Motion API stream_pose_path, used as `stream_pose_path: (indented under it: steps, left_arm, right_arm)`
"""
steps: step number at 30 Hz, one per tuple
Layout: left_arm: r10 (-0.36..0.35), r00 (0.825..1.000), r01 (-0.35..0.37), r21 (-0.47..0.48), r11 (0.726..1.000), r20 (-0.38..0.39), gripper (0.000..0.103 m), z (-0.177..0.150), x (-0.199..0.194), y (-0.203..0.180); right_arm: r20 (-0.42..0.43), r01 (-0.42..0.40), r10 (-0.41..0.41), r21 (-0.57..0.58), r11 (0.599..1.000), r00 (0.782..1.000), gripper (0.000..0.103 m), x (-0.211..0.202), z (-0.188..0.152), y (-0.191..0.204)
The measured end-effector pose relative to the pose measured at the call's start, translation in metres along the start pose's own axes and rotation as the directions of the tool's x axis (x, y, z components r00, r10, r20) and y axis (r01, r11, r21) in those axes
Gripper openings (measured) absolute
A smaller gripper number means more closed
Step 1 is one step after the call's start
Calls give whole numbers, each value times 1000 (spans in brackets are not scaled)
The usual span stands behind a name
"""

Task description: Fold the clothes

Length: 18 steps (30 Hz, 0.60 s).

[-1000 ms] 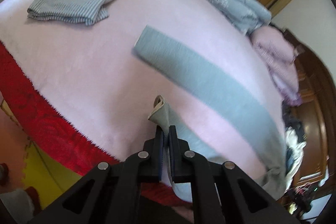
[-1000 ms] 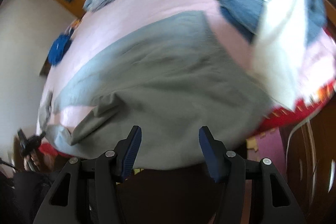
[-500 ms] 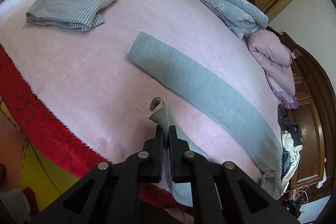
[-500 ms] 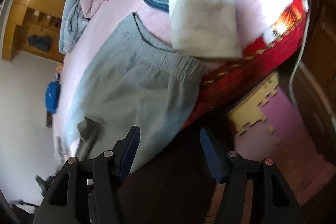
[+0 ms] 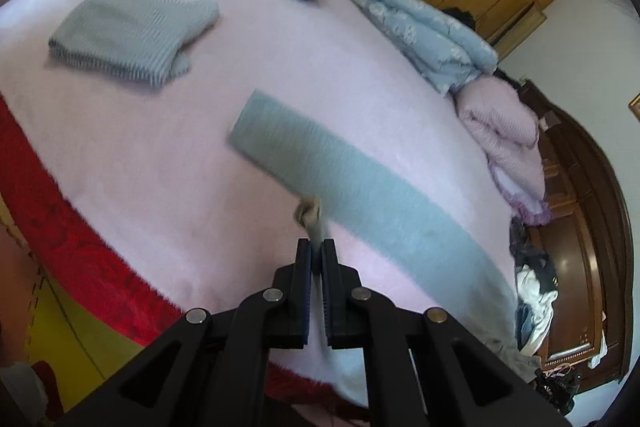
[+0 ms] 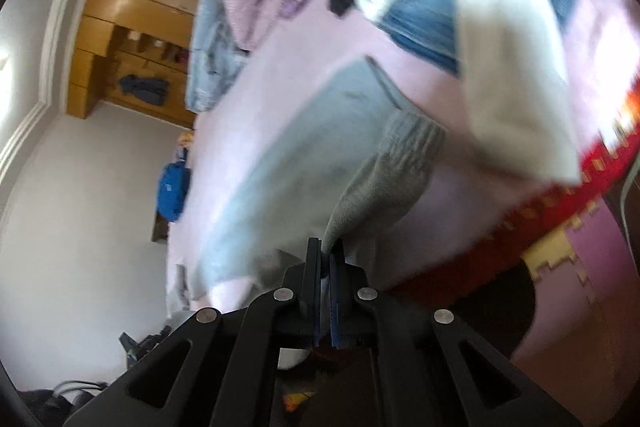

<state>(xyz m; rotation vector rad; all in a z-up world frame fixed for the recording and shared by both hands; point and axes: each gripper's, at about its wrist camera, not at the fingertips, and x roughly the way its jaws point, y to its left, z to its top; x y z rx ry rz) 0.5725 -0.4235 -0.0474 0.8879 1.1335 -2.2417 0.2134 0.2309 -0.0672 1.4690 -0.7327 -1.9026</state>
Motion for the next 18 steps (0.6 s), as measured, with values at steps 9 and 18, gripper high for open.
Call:
stream_pose_path:
  steps: [9, 18]
  left_arm:
    - [37, 995, -43, 55, 998, 98, 3, 49, -27, -12]
    - [72, 974, 40, 475, 879, -215, 16, -54, 13, -87]
  right_arm:
    - [-128, -33, 20, -100, 994, 992, 4, 44, 36, 43]
    - [-292, -40, -30, -229, 973, 956, 19, 87, 29, 74]
